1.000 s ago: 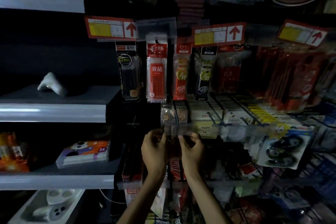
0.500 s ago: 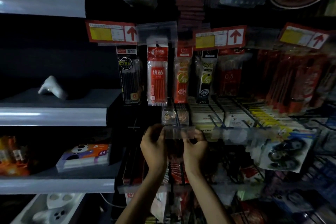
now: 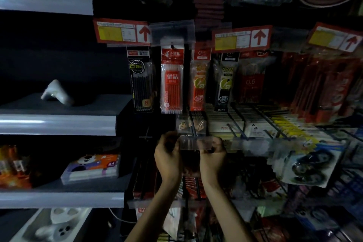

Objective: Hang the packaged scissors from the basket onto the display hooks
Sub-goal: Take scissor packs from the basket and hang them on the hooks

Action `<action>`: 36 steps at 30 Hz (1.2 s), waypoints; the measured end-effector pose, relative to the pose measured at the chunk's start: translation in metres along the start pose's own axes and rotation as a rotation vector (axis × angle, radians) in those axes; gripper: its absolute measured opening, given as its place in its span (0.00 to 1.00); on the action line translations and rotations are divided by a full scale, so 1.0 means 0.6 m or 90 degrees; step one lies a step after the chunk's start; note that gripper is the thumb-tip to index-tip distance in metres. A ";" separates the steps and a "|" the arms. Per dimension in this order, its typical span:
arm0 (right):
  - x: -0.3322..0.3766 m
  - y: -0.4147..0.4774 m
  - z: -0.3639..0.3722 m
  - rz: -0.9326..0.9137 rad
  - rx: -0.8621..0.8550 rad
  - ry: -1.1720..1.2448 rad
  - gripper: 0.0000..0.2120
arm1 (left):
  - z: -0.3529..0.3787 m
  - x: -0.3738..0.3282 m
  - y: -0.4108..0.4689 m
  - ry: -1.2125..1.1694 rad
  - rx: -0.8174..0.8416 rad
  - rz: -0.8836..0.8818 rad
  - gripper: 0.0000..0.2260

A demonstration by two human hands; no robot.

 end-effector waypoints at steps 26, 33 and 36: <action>-0.056 -0.070 -0.058 0.015 0.061 -0.126 0.14 | -0.063 0.072 -0.094 0.124 0.072 -0.086 0.06; -0.033 -0.124 -0.121 0.003 0.125 -0.219 0.13 | -0.128 0.037 -0.136 0.135 0.111 -0.076 0.07; -0.005 -0.163 -0.157 -0.020 0.197 -0.209 0.11 | -0.172 0.018 -0.176 0.151 0.107 -0.078 0.07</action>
Point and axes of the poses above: each hand's wrist, its own y-axis towards the middle knuckle, its own z-axis out of the palm, x = y × z, the point moved 1 cm from there along y, towards the middle knuckle, and after that the axes turned 3 degrees about z, right-handed, at the moved point
